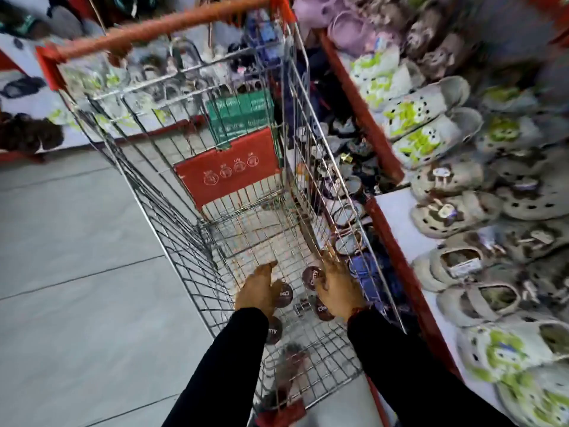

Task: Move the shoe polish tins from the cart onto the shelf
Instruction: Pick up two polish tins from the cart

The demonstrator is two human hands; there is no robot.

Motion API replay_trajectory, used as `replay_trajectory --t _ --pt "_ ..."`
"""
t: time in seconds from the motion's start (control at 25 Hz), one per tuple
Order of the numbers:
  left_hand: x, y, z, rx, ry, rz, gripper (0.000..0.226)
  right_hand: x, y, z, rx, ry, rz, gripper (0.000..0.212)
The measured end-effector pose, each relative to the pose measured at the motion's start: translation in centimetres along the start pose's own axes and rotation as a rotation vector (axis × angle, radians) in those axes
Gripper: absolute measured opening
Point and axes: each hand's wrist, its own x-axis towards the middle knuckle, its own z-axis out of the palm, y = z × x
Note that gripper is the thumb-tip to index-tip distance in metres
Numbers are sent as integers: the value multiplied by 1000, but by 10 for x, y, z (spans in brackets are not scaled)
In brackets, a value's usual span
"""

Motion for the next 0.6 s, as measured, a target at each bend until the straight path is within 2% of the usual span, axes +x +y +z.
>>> replay_trajectory --t 0.16,0.28,0.48,0.6 --pt "39 -28 54 -17 -169 -245 49 46 23 35 35 -133 114 68" --pt "62 -39 86 52 -178 -355 67 76 33 59 -90 -78 122 62" --pt "75 -40 112 159 -109 -328 73 100 37 91 -172 -91 183 65" --pt "79 -47 112 158 -147 -331 68 103 42 97 -85 -20 183 59"
